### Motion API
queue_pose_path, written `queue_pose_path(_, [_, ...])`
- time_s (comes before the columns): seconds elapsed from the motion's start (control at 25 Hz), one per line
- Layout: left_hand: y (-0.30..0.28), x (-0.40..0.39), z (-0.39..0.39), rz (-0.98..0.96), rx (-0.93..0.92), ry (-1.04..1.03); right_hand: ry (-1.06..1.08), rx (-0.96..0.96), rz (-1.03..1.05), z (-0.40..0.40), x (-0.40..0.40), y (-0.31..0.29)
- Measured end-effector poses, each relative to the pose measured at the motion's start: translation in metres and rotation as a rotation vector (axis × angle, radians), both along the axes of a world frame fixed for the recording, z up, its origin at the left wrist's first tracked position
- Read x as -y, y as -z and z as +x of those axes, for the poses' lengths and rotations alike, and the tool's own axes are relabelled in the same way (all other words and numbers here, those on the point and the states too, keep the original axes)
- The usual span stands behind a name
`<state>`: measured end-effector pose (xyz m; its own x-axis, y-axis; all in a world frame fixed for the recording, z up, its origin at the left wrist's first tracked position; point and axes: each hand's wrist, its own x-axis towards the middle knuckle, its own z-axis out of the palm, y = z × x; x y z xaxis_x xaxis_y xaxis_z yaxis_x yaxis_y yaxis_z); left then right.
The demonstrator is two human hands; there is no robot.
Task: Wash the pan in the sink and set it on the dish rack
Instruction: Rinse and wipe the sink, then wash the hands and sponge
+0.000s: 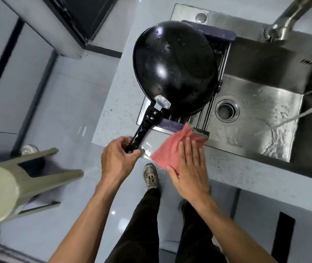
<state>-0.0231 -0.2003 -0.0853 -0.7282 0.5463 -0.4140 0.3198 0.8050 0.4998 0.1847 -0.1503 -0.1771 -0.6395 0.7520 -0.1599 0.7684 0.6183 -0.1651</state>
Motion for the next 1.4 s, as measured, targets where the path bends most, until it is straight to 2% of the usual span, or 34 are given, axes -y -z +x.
queue_pose_path(0.16, [-0.002, 0.001, -0.002, 0.018, 0.002, -0.002, 0.025, -0.054, -0.017, -0.026, 0.006, 0.002])
queue_pose_path(0.4, [-0.009, 0.0, 0.008, 0.046, 0.084, 0.01, -0.134, -0.231, -0.009, -0.007, -0.012, -0.004])
queue_pose_path(0.44, [-0.01, 0.0, 0.013, 0.043, 0.107, 0.017, -0.072, -0.298, -0.064, -0.013, -0.013, -0.008])
queue_pose_path(0.52, [-0.012, 0.002, 0.025, 0.043, 0.165, 0.017, 0.185, -0.494, -0.253, -0.021, -0.017, -0.031])
queue_pose_path(0.6, [-0.011, 0.003, 0.037, 0.052, 0.249, -0.006, 0.426, -0.626, -0.585, -0.032, -0.022, -0.063])
queue_pose_path(0.68, [-0.008, 0.006, 0.046, 0.049, 0.332, -0.019, 0.588, -0.66, -1.005, -0.053, -0.023, -0.081])
queue_pose_path(0.72, [-0.006, 0.007, 0.047, 0.076, 0.395, -0.038, 0.644, -0.674, -1.104, -0.066, -0.022, -0.082])
queue_pose_path(0.84, [0.002, 0.012, 0.036, 0.308, 0.717, -0.182, 0.779, -0.713, -1.131, -0.088, -0.025, -0.085])
queue_pose_path(0.92, [0.012, 0.015, 0.027, 0.385, 0.83, -0.154, 0.748, -0.712, -1.123, -0.082, -0.029, -0.087])
queue_pose_path(1.0, [0.02, 0.014, 0.027, 0.387, 0.76, 0.084, 0.684, -0.662, -1.097, -0.072, -0.031, -0.087])
queue_pose_path(1.04, [0.025, 0.013, 0.029, 0.375, 0.666, 0.25, 0.678, -0.616, -1.063, -0.069, -0.031, -0.086])
queue_pose_path(1.12, [0.034, 0.011, 0.028, 0.323, 0.275, 0.542, 0.674, -0.546, -0.991, -0.067, -0.029, -0.08])
queue_pose_path(1.16, [0.038, 0.012, 0.023, 0.257, 0.079, 0.59, 0.688, -0.521, -0.964, -0.067, -0.027, -0.078])
queue_pose_path(1.28, [0.042, 0.015, 0.004, -0.031, -0.3, 0.473, 0.711, -0.493, -0.944, -0.07, -0.023, -0.075])
queue_pose_path(1.36, [0.041, 0.01, 0.01, -0.099, -0.429, 0.446, 0.718, -0.49, -0.964, -0.072, -0.024, -0.076])
queue_pose_path(1.4, [0.042, 0.008, 0.018, -0.098, -0.412, 0.471, 0.722, -0.485, -0.963, -0.073, -0.025, -0.075])
